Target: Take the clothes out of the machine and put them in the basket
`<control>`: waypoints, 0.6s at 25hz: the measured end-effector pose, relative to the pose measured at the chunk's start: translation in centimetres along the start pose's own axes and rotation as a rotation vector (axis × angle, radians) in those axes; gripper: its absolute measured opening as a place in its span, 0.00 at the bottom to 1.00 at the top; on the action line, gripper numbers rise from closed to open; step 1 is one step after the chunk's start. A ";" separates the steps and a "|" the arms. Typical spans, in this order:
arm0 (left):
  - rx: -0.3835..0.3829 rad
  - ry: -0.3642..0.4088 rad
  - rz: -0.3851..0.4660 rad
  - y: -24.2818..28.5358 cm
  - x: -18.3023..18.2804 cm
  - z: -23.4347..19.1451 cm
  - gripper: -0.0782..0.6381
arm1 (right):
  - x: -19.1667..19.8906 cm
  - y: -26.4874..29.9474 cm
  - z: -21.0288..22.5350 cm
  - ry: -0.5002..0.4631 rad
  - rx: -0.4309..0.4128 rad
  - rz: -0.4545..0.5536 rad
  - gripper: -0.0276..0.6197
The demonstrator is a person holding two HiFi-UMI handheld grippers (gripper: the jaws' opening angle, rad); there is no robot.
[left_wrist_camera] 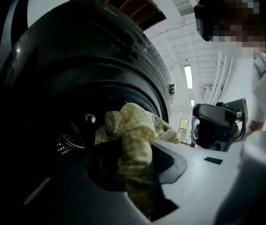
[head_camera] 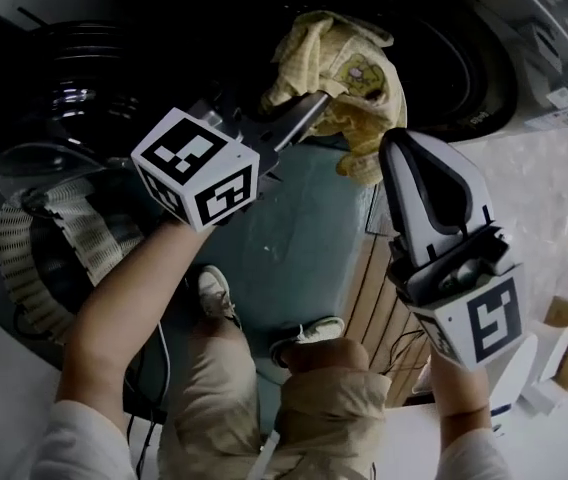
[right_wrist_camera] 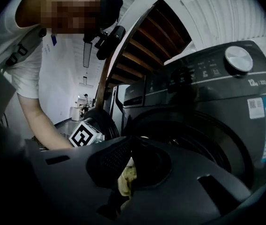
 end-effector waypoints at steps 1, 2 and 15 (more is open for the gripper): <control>-0.009 -0.020 -0.003 0.4 0.7 -0.3 0.26 | 0.5 0.6 0.7 0.000 -0.017 -0.017 0.06; -0.013 -0.037 0.001 0.7 1.4 -0.7 0.26 | 1.2 1.2 1.5 -0.004 -0.027 -0.032 0.06; 0.149 0.103 0.178 3.0 5.2 -3.8 0.26 | 8.8 2.7 3.8 -0.065 0.185 0.086 0.06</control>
Point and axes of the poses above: the fingertips, and each gripper's own axes: y forward along the fingers, z to its right, x out of its underside, the point moved 4 cm from there along -y, backward along the fingers, and after that the axes turned 10 degrees about x, right-handed, at the moved point
